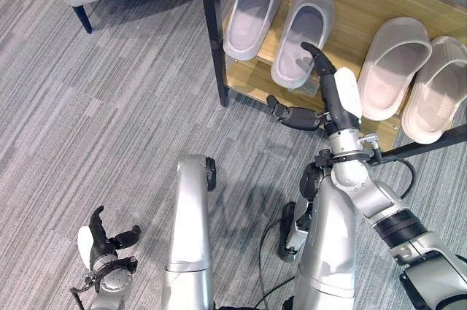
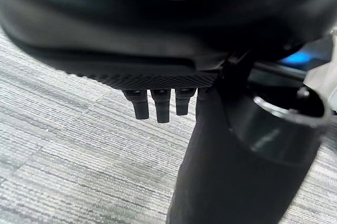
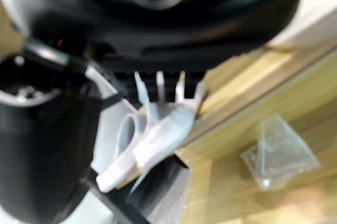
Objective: Arrange the slippers neatly on the shoe rack.
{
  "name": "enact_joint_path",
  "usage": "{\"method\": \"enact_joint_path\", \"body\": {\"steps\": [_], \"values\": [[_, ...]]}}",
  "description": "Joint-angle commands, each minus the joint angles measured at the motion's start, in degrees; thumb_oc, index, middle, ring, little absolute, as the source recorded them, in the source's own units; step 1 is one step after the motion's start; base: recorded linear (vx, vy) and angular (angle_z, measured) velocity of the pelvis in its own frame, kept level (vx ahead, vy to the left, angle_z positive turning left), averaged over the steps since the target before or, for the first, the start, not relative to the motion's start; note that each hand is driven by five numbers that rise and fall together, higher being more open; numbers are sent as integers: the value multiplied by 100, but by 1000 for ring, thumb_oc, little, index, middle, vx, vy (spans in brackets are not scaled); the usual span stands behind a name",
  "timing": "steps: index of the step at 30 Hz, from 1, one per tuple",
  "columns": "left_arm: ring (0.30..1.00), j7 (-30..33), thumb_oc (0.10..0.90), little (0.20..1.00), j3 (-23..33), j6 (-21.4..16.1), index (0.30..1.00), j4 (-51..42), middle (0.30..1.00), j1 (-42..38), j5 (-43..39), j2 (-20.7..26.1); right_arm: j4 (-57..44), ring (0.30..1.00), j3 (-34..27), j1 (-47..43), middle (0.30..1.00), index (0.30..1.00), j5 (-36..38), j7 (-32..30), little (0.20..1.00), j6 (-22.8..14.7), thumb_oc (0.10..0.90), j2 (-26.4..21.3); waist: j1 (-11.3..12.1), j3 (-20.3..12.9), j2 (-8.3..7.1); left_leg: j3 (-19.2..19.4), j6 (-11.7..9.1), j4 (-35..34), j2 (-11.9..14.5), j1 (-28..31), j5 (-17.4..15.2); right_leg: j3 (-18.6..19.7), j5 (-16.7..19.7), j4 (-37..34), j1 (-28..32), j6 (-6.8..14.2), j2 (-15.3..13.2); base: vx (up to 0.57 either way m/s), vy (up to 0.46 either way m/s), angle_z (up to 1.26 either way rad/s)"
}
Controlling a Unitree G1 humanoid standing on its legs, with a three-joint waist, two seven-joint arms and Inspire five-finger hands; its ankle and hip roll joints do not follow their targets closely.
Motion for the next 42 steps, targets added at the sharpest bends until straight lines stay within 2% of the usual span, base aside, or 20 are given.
{"method": "enact_joint_path", "body": {"steps": [1,6,23,29,34,36,37,42], "values": [[900,389,800,900,-111,-140,900,9,900,154,92,295,-460,900,-20,-480,900,900,475,-83,900,-378,800,96,401,-186,80,-30,540,-339,-331,-350,144,262,-86,7,299,-427,-110,0,0,0],[900,376,800,900,-114,-102,900,23,900,85,93,311,-383,900,-21,-401,900,900,882,59,900,-443,800,297,389,-186,76,-8,538,-352,-347,-350,137,269,-70,8,299,-433,-79,0,0,0],[900,314,800,900,-258,-115,900,140,900,-66,44,416,470,900,527,-1550,900,900,685,11,900,-198,800,770,494,-186,247,-11,507,-289,-362,-350,114,302,-84,81,299,-432,-43,0,0,0],[900,307,800,900,-244,-92,900,192,900,-62,54,394,429,900,580,-1541,900,900,586,32,900,-164,800,839,485,-186,220,-8,497,-266,-372,-350,102,322,-75,108,299,-425,-33,0,0,0],[900,298,800,900,-188,-81,900,230,900,-64,74,320,101,900,319,-1236,900,900,-127,-292,900,-27,800,588,399,-186,164,0,495,-262,-383,-350,119,347,-76,122,299,-434,-33,0,0,0],[900,308,800,900,-176,-56,900,237,900,-72,156,320,-125,900,109,-1032,900,900,-181,-411,900,-90,800,482,353,-186,145,13,493,-269,-376,-350,113,342,-78,114,299,-438,-34,0,0,0],[900,385,800,900,-179,41,900,238,900,-16,418,380,-461,900,-212,-714,900,900,-304,-594,900,-154,800,375,296,-186,133,29,495,-258,-382,-350,124,358,-76,120,299,-430,-25,0,0,0],[900,433,800,900,-248,137,900,224,900,-20,708,450,-771,900,-665,-372,900,900,-439,-940,900,-264,800,376,239,-186,145,53,503,-266,-385,-350,135,336,-91,102,299,-435,-18,1,-4,3]]}}
